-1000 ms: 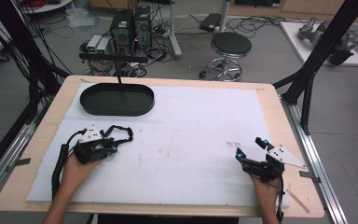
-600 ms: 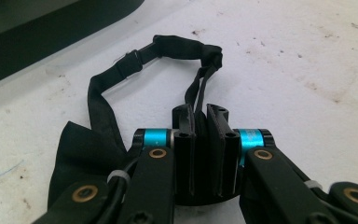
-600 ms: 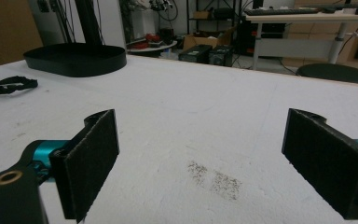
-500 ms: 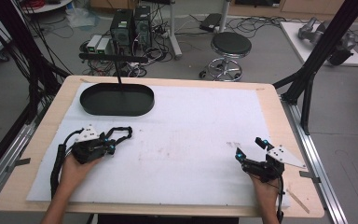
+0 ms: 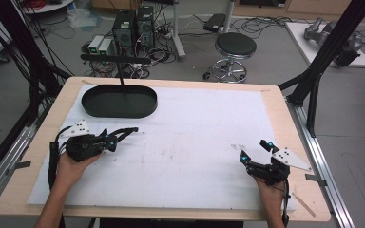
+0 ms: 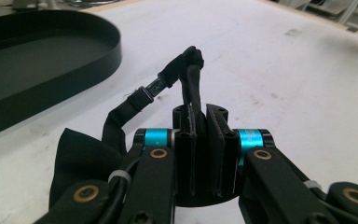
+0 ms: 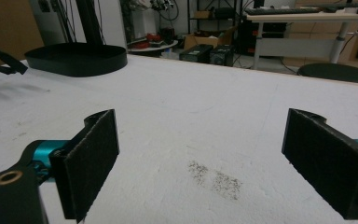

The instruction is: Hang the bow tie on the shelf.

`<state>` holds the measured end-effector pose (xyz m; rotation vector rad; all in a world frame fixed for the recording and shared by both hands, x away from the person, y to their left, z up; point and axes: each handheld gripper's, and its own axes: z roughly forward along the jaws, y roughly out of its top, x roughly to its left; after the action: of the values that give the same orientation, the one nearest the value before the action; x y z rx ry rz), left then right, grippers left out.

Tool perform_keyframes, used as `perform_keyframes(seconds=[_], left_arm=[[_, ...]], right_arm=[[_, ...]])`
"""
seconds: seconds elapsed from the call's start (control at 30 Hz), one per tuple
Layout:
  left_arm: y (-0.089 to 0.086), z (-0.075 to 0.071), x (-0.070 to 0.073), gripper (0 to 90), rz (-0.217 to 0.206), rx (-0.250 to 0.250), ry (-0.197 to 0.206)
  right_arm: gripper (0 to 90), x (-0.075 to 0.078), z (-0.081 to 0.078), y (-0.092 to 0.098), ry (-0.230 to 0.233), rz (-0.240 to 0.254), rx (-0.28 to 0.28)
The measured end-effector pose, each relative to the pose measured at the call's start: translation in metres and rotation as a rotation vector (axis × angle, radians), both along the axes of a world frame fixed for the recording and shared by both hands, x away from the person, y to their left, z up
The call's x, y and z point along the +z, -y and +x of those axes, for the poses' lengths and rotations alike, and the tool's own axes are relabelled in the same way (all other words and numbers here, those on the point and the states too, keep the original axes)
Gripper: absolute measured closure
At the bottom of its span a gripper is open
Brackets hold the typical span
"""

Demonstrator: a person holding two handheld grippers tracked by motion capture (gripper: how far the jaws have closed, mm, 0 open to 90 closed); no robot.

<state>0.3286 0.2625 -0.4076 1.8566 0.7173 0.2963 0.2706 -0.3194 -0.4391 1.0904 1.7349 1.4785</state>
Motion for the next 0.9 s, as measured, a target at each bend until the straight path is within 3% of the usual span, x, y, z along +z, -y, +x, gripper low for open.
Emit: perform_keyframes(seconds=[0.1, 0.33, 0.63, 0.73, 0.9], left_arm=[[0.004, 0.005, 0.005, 81.7, -0.018, -0.01, 0.008], [0.013, 0.021, 0.017, 81.7, -0.005, -0.026, 0.029], [0.026, 0.052, 0.034, 81.6, -0.006, -0.053, 0.027], [0.035, 0.068, 0.042, 81.7, 0.012, -0.057, 0.034], [0.041, 0.083, 0.049, 81.6, 0.03, -0.071, 0.032]], right_arm=[[10.2, 0.0, 0.0, 0.0, -0.001, 0.0, 0.0], [10.2, 0.0, 0.0, 0.0, -0.002, 0.003, 0.002], [10.2, 0.0, 0.0, 0.0, -0.004, 0.003, -0.002], [10.1, 0.0, 0.0, 0.0, -0.004, 0.005, -0.003], [10.1, 0.0, 0.001, 0.001, 0.0, 0.001, -0.003]])
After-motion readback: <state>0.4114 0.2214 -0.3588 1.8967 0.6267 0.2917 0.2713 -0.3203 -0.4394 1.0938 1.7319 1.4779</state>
